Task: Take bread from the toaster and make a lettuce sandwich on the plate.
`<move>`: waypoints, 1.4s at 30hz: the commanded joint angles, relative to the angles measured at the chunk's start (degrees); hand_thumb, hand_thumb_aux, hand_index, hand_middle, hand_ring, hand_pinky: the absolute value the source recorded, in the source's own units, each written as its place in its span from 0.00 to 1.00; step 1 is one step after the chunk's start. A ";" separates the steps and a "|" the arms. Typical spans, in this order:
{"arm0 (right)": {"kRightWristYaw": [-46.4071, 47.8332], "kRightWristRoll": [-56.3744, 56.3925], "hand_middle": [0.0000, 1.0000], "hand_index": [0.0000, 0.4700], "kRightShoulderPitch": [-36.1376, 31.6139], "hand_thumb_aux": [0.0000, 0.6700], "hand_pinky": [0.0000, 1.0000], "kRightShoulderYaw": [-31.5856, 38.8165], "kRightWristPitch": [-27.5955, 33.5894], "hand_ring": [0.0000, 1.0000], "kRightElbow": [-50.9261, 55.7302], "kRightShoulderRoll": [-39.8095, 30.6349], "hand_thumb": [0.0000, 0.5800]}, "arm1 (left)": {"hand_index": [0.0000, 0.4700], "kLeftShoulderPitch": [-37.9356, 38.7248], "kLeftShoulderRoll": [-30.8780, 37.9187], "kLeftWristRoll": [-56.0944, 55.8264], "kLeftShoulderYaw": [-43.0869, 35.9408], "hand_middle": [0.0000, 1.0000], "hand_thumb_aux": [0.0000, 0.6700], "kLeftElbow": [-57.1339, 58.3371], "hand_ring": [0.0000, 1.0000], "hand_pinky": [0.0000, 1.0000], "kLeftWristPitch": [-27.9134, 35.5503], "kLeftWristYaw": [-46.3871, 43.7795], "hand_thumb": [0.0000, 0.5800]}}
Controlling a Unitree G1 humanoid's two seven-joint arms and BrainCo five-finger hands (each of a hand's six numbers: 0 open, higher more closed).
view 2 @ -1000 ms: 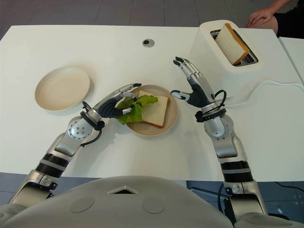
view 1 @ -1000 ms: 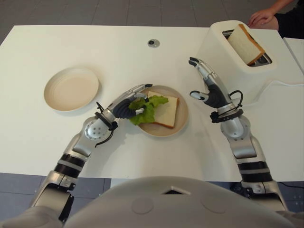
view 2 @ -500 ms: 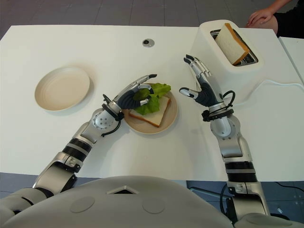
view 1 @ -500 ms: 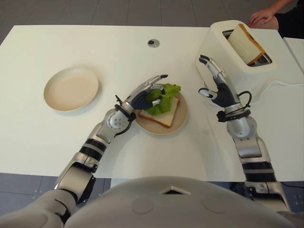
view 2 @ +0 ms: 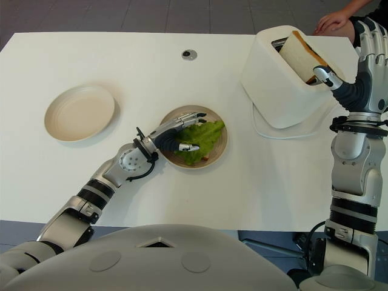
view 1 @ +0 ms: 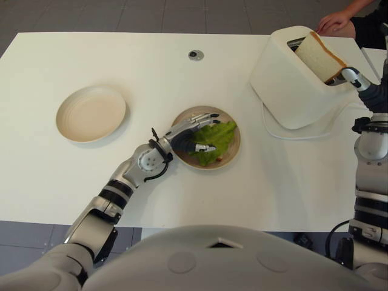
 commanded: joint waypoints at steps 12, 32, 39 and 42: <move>7.42 -1.03 1.00 1.00 -7.32 1.00 1.00 12.09 -1.38 1.00 13.23 -9.57 1.00 | 0.00 4.76 -0.02 -3.40 4.68 0.00 0.00 -8.91 0.00 0.00 0.43 2.17 0.00; 21.70 41.76 1.00 1.00 0.70 1.00 1.00 27.37 -6.12 1.00 -11.80 4.06 1.00 | 0.00 11.57 -3.56 -22.25 25.34 0.00 0.00 -19.77 0.00 0.00 -9.37 9.13 0.00; 30.44 43.46 1.00 1.00 3.41 1.00 1.00 35.32 1.86 1.00 -1.50 12.58 1.00 | 0.00 10.62 -3.88 -21.62 24.15 0.00 0.00 -15.18 0.00 0.00 -11.10 6.40 0.00; 30.62 41.52 1.00 1.00 3.92 1.00 1.00 35.25 2.34 1.00 1.12 14.00 1.00 | 0.00 12.21 -3.30 -18.83 22.05 0.00 0.00 -15.92 0.00 0.00 -14.26 4.59 0.00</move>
